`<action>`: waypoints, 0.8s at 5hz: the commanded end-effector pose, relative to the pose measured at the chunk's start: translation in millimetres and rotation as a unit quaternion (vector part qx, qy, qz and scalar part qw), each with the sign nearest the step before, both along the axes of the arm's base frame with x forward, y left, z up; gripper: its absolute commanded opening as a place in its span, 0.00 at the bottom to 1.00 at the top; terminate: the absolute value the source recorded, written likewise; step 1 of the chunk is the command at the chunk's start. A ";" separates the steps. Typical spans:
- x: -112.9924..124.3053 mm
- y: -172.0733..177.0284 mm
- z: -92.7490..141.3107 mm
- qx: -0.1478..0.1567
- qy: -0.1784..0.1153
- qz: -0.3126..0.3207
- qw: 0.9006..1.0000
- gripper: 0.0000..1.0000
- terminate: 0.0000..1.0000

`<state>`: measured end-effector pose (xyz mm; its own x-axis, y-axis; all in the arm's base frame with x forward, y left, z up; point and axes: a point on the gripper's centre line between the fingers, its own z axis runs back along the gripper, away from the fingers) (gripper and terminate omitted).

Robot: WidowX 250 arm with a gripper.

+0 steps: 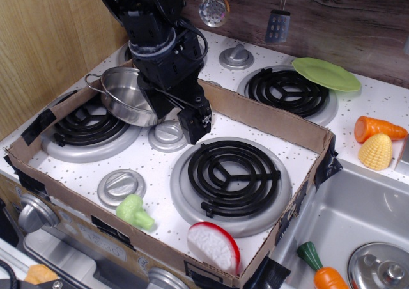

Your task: Put broccoli in pot

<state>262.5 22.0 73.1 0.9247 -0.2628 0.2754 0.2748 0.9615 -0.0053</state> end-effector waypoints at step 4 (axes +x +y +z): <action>-41.2 3.9 -0.6 0.012 0.009 0.061 0.998 1.00 0.00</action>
